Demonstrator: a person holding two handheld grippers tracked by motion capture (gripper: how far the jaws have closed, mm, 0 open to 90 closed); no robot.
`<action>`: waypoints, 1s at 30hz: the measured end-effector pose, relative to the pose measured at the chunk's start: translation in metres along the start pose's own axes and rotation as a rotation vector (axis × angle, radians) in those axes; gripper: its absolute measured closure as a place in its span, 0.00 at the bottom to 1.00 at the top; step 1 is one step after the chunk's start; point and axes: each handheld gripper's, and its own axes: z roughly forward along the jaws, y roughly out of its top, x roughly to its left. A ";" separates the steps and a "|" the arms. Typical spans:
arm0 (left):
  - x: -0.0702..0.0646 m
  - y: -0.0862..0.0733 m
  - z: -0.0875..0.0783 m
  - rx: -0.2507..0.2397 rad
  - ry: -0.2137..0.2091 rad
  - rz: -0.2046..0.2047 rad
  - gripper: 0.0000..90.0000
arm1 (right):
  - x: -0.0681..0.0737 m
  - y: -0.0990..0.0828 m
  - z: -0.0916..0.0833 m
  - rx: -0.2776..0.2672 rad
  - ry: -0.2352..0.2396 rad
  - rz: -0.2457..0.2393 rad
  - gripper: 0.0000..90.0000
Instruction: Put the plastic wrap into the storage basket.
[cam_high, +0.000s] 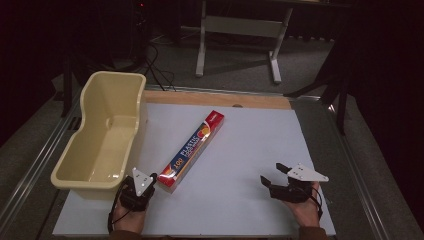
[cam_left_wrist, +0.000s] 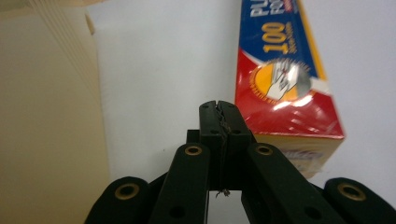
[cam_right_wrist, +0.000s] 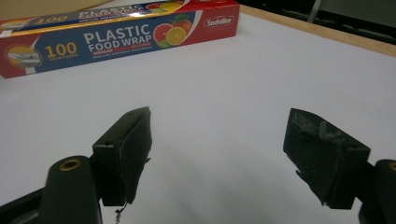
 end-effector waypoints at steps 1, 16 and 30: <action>0.000 -0.001 0.001 0.008 0.001 -0.001 1.00 | 0.000 0.000 0.000 -0.003 -0.001 0.001 0.26; -0.010 -0.004 0.007 0.017 -0.039 -0.015 1.00 | 0.001 0.000 0.000 -0.003 0.001 0.000 0.26; -0.051 -0.001 0.005 -0.007 -0.224 0.045 1.00 | 0.001 0.000 0.001 -0.002 0.006 0.001 0.26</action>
